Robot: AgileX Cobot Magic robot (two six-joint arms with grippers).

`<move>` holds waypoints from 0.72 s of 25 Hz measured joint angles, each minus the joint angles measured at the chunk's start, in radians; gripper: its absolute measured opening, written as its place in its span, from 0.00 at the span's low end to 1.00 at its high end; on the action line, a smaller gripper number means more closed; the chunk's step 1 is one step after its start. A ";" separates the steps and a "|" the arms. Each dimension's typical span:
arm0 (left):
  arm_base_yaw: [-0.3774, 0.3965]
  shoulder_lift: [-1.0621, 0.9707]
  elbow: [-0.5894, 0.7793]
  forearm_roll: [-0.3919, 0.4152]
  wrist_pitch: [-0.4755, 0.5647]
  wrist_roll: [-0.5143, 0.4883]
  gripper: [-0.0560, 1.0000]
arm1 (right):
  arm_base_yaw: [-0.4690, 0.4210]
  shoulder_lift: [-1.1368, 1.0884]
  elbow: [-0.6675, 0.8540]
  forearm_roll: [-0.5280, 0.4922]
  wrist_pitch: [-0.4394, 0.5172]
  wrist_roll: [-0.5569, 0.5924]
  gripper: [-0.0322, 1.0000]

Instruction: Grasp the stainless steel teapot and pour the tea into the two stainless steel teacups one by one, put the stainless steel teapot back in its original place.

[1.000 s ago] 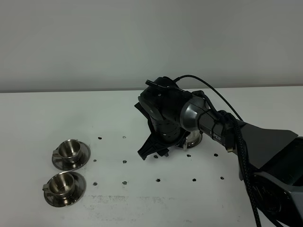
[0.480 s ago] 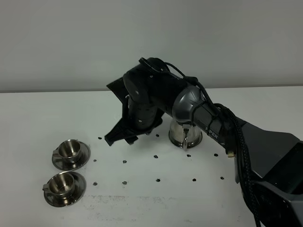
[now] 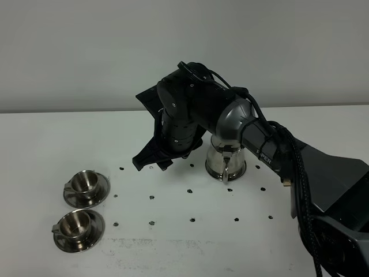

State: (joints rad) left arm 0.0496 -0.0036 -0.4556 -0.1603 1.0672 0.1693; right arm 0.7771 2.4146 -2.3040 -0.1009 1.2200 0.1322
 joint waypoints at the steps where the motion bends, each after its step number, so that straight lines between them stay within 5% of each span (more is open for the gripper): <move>1: 0.000 0.000 0.000 0.000 0.000 0.000 0.57 | -0.006 0.005 0.005 0.001 0.000 0.001 0.46; 18: 0.000 0.000 0.000 0.000 0.000 0.000 0.57 | -0.082 0.071 0.040 0.025 -0.003 0.002 0.45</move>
State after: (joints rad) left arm 0.0496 -0.0036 -0.4556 -0.1603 1.0672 0.1693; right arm 0.6954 2.4861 -2.2644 -0.0757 1.2165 0.1339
